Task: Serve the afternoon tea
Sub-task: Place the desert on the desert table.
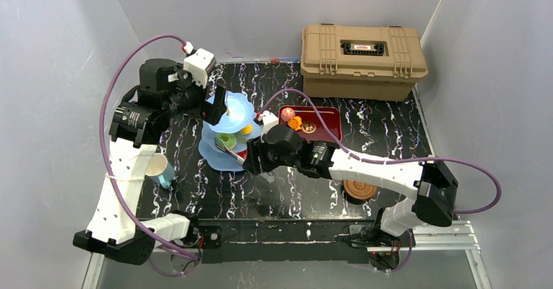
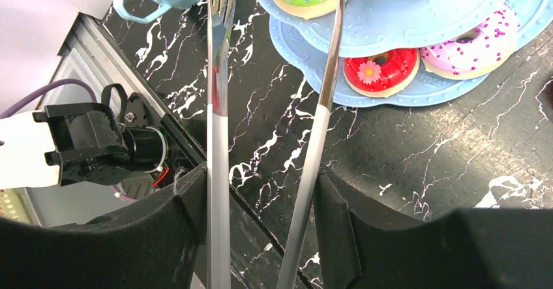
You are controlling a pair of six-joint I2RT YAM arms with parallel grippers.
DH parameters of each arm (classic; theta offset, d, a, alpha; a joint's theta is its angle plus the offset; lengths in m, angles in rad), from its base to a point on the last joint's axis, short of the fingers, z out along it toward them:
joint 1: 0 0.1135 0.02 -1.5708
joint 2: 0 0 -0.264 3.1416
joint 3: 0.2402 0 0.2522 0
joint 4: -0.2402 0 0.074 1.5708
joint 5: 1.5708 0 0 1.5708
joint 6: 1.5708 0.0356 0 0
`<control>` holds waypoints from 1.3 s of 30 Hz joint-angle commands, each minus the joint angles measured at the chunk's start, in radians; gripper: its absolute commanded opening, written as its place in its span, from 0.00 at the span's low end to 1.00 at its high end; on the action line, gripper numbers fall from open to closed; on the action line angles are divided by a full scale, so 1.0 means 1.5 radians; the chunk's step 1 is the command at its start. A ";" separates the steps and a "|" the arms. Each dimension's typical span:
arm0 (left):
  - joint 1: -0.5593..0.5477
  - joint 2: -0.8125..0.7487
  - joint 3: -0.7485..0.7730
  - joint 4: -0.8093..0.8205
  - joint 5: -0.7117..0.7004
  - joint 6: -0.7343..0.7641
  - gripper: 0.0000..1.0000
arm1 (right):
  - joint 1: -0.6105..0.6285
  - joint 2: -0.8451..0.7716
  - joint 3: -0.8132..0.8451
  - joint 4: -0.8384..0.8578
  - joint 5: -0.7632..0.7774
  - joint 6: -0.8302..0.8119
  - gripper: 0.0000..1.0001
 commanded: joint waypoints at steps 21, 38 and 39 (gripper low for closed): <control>0.002 -0.008 0.052 -0.023 0.009 0.000 0.98 | -0.080 -0.246 -0.070 -0.290 0.014 -0.034 0.57; 0.002 -0.005 0.064 -0.033 0.008 0.003 0.98 | -0.334 -0.080 -0.067 -0.174 -0.060 -0.161 0.51; 0.003 -0.005 0.063 -0.033 0.008 0.003 0.98 | -0.334 -0.069 -0.065 -0.170 -0.056 -0.165 0.50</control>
